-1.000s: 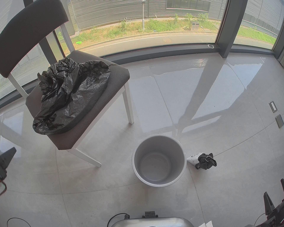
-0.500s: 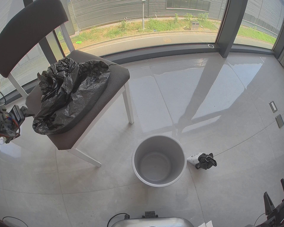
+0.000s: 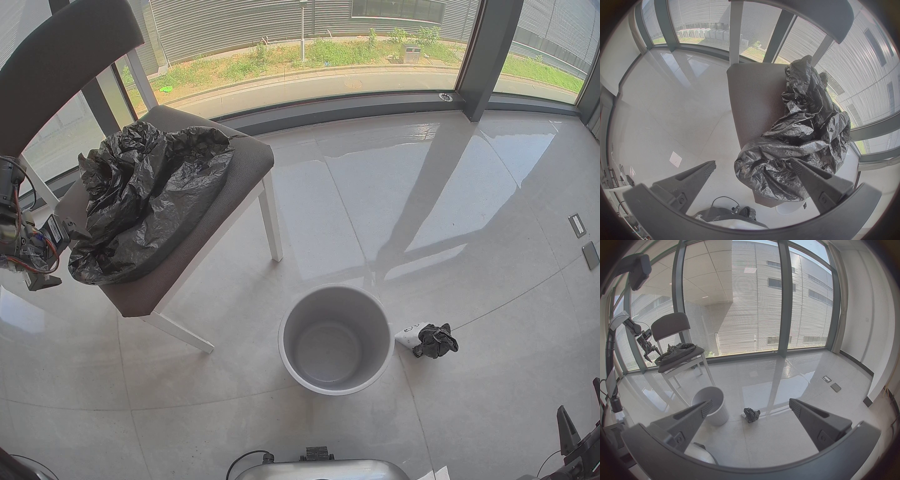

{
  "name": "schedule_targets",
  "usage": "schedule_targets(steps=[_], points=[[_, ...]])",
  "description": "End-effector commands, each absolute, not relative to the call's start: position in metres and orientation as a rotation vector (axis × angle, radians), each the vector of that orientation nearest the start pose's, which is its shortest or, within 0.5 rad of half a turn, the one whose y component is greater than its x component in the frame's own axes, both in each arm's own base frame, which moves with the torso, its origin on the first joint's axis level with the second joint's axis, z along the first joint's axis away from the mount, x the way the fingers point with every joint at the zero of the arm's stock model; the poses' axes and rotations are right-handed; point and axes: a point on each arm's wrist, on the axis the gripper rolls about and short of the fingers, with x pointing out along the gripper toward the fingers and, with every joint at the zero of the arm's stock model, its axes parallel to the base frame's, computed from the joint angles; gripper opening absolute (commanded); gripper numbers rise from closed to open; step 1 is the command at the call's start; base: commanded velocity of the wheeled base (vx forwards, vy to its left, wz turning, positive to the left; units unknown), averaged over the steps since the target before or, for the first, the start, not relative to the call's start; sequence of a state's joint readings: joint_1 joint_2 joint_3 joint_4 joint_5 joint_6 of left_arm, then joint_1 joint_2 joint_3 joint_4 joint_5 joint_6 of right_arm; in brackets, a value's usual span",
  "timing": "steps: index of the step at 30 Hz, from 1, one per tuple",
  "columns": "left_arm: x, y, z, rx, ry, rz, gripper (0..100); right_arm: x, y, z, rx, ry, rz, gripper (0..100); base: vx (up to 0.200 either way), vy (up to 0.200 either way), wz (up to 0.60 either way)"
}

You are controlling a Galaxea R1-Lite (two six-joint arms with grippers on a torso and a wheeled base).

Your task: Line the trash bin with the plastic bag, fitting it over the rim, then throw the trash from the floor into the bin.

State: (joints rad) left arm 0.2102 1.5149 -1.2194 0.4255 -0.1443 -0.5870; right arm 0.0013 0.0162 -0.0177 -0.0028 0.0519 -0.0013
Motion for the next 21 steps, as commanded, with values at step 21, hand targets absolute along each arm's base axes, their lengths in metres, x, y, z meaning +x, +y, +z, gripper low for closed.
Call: schedule_targets(steps=[21], points=[[0.257,0.041,0.250,-0.702,0.701,0.180,100,-0.023,0.001,0.076,-0.002,-0.003,0.054,100,0.000,0.000,0.00]])
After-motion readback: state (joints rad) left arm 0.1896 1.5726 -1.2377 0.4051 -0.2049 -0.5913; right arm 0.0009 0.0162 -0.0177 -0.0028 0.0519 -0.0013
